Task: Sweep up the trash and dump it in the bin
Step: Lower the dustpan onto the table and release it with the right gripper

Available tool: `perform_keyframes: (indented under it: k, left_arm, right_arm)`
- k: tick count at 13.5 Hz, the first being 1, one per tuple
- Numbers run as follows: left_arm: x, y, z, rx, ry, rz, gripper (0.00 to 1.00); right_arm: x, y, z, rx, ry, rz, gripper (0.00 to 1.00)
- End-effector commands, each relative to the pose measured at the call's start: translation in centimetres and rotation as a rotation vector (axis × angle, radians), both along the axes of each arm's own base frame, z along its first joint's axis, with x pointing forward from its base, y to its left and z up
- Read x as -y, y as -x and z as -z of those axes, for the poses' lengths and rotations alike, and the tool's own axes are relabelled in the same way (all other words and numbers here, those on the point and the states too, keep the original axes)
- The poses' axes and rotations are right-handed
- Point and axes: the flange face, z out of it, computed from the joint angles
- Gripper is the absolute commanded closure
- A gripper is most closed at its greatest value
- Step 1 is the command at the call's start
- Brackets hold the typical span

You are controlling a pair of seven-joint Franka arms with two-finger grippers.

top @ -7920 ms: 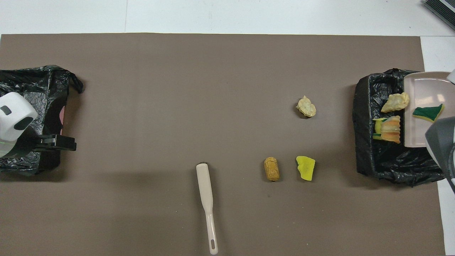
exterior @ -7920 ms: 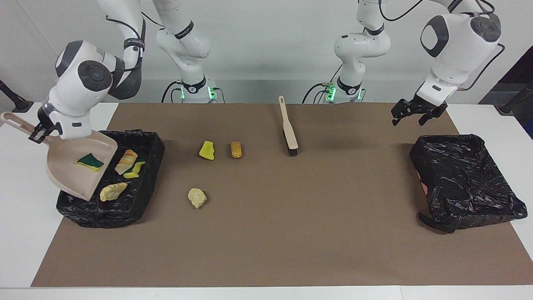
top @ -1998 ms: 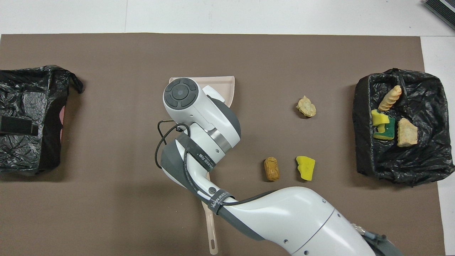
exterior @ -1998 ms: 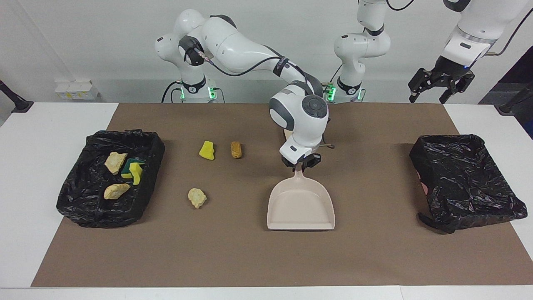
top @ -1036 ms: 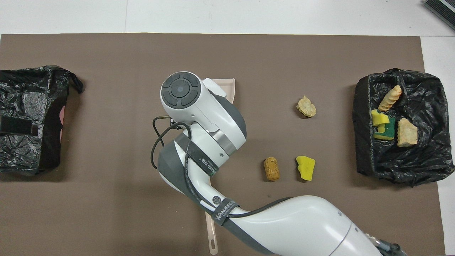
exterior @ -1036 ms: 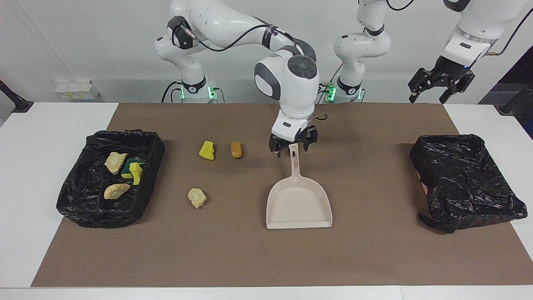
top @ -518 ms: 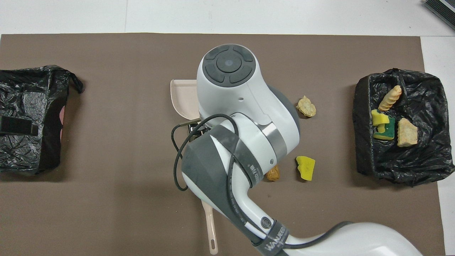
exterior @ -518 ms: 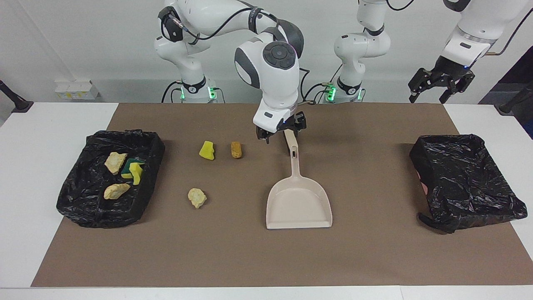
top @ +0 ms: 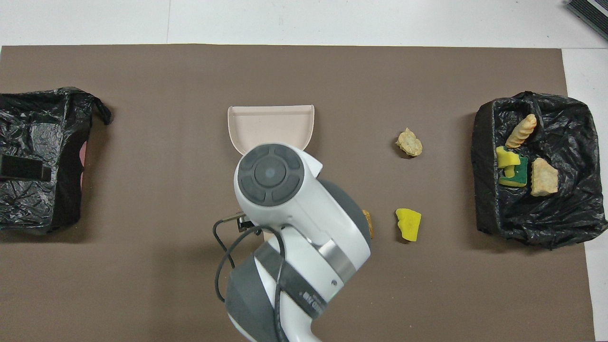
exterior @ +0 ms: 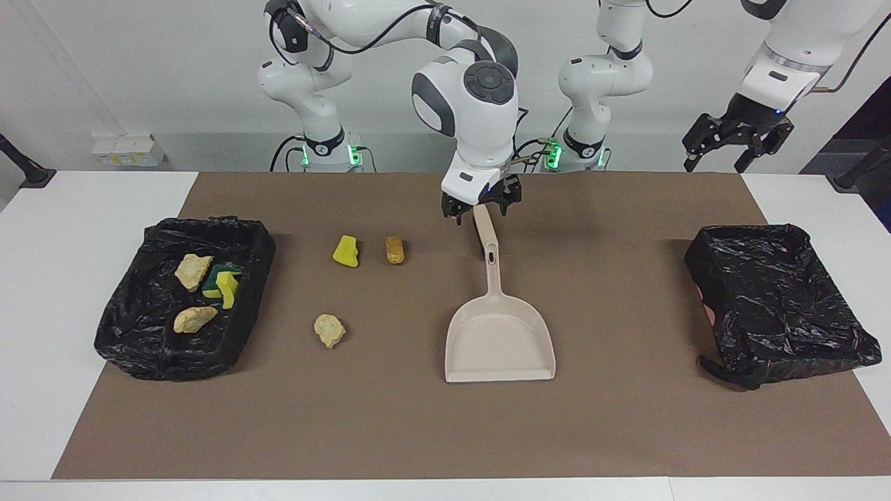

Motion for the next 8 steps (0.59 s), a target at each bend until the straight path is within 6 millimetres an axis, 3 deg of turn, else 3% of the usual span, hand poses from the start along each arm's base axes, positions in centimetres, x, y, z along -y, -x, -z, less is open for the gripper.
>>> perform_keyframes:
  k: [1, 3, 8]
  left_arm:
    - [-0.2, 0.3, -0.6, -0.004, -0.014, -0.002, 0.00]
    - [-0.2, 0.3, -0.5, -0.005, -0.014, -0.002, 0.00]
    - [0.7, 0.3, -0.6, -0.004, -0.015, 0.012, 0.00]
  right_arm:
    - [2.7, 4.8, 1.0, -0.002, 0.009, 0.001, 0.00]
    - [1.9, 7.2, 2.3, -0.018, 0.030, -0.036, 0.00]
    - [-0.3, 10.3, 7.2, 0.023, -0.010, -0.049, 0.00]
